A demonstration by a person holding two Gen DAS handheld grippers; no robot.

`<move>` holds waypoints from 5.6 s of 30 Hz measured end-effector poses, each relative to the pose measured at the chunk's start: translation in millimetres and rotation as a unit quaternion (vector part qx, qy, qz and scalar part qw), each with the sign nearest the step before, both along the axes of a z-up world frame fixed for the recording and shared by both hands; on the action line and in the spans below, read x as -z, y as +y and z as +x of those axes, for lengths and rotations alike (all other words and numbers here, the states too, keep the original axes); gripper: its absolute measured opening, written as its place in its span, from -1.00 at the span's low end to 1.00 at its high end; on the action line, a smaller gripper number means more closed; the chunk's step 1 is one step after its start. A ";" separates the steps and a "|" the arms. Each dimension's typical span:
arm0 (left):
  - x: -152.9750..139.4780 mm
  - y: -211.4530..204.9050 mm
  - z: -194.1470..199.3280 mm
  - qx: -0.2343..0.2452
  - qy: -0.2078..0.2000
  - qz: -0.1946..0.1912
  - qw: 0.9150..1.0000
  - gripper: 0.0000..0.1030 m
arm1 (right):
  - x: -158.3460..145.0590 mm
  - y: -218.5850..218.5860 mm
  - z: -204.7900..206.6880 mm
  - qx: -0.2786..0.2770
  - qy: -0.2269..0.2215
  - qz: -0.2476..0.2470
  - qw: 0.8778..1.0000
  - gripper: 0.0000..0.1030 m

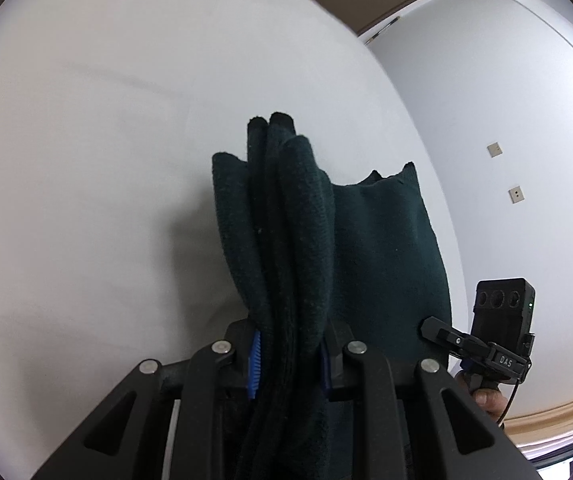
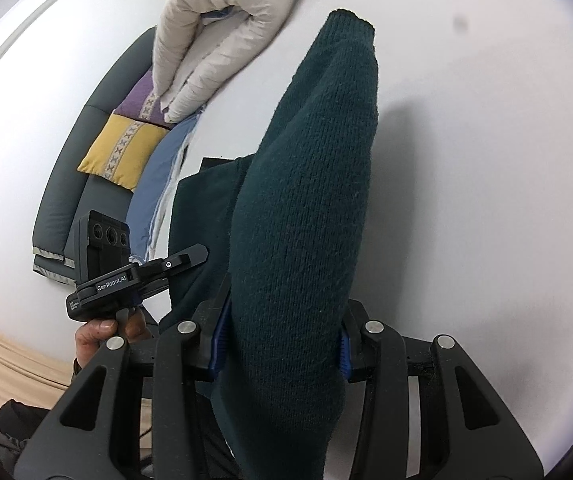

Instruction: Fold small clothes

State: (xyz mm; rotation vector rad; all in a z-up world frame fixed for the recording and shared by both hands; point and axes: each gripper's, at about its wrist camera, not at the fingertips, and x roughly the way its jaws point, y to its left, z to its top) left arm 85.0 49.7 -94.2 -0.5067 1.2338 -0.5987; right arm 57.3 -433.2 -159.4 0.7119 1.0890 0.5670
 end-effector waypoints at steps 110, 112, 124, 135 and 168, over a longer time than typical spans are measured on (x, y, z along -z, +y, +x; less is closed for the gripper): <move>-73.3 -39.9 -155.7 -0.120 -0.214 0.333 0.911 1.00 | -67.8 74.7 -106.1 0.131 -0.101 -0.393 0.905 1.00; -70.6 -39.2 -155.1 -0.120 -0.210 0.333 0.911 1.00 | -66.2 76.5 -105.7 0.127 -0.099 -0.394 0.905 1.00; -65.8 -36.9 -154.0 -0.120 -0.201 0.333 0.913 1.00 | -61.0 87.0 -96.6 0.109 -0.096 -0.395 0.907 1.00; -65.3 -36.8 -156.2 -0.120 -0.199 0.332 0.914 1.00 | -52.0 97.7 -90.8 0.105 -0.091 -0.392 0.910 1.00; -56.4 -34.0 -159.8 -0.115 -0.191 0.336 0.915 1.00 | -49.0 109.5 -94.4 0.107 -0.083 -0.388 0.911 1.00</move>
